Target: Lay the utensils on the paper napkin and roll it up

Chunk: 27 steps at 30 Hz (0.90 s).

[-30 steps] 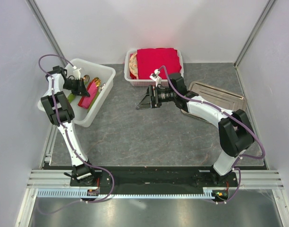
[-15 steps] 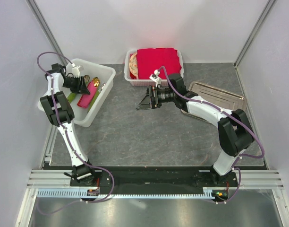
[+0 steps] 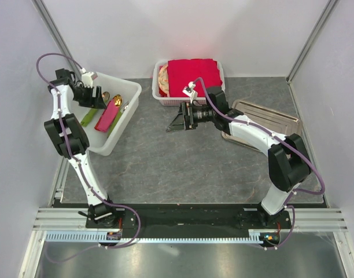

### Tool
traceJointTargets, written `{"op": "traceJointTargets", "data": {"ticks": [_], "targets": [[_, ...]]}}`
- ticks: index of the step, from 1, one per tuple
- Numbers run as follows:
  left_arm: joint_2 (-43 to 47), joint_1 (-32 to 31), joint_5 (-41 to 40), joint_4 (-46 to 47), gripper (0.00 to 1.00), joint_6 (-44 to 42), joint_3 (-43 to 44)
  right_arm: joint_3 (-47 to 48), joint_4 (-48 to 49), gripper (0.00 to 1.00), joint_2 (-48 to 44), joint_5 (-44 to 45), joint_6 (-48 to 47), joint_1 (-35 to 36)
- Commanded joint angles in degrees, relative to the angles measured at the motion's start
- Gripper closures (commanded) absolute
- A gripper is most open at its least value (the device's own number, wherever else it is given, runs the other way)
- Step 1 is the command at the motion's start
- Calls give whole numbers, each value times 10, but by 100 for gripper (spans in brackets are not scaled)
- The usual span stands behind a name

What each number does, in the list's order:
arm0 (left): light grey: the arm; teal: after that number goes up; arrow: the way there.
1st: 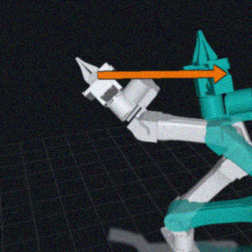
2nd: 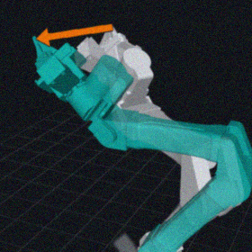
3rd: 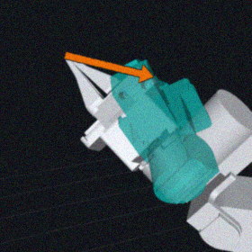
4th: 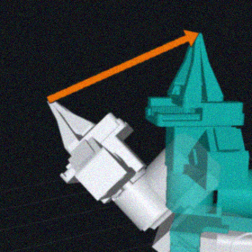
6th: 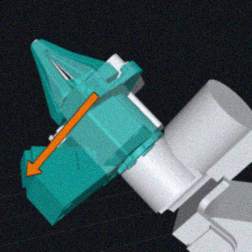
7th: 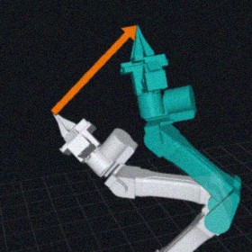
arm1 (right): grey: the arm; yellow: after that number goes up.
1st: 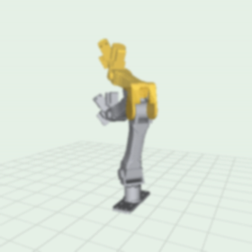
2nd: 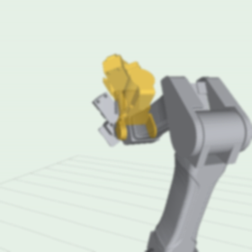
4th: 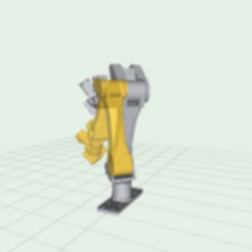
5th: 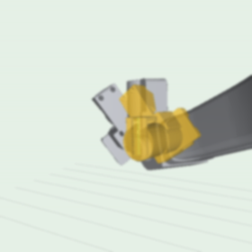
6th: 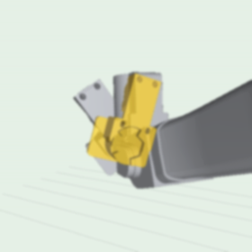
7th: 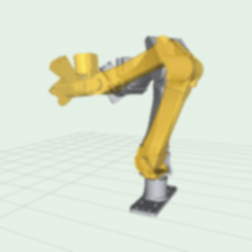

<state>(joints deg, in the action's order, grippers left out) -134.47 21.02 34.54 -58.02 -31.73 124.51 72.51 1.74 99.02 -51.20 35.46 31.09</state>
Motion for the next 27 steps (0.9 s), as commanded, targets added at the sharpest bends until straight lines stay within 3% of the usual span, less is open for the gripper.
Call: {"op": "traceJointTargets", "data": {"ticks": [1, 6, 10, 16, 22, 27], "targets": [[85, 4, -25, 37, 1, 31, -8, 35, -12, 2, -15, -9, -25, -13], [169, 0, -11, 37, 0, 79, -8, 52, -51, 2, -35, 18, -57, -47], [235, -36, -56, 33, 0, 121, -15, 69, -108, 2, -50, 54, -98, -82], [354, -100, -68, 37, 0, 213, -97, 69, -194, 2, -91, 142, -153, -160], [492, -192, -139, 128, 0, 279, -312, 25, -241, 2, -147, 151, -188, -261], [577, -203, -129, 152, 0, 328, -459, -52, -285, 2, -207, 177, -243, -304]]}}
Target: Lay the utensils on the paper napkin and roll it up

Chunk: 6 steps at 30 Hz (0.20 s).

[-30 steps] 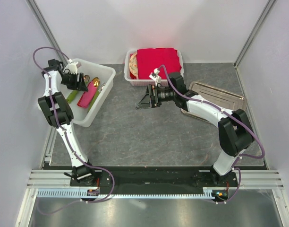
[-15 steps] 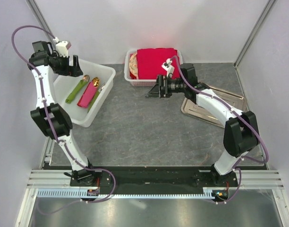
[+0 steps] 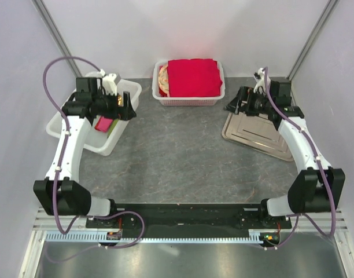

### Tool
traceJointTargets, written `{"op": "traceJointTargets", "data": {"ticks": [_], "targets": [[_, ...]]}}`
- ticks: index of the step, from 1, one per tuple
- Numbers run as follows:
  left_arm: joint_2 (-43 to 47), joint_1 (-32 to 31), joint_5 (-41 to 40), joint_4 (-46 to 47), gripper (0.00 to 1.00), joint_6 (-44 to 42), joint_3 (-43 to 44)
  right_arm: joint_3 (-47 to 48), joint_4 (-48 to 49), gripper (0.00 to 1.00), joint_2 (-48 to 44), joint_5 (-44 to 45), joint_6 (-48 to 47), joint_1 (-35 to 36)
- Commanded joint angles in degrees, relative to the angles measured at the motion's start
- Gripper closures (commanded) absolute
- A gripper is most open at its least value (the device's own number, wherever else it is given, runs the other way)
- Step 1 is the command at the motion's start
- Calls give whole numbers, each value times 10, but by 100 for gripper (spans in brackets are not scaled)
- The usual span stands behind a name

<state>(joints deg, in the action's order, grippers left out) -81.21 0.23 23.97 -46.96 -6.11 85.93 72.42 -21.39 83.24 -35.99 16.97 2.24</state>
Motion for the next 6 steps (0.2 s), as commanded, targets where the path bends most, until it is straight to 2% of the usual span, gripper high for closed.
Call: {"op": "traceJointTargets", "data": {"ticks": [1, 3, 6], "targets": [[54, 5, -24, 49, 0, 72, -88, -63, -56, 2, -59, 29, -62, -20], [83, 4, -30, 59, 0, 68, -127, -91, -59, 2, -81, 32, -67, -37], [99, 5, -36, 64, 0, 67, -137, -105, -60, 2, -97, 29, -66, -47]]}}
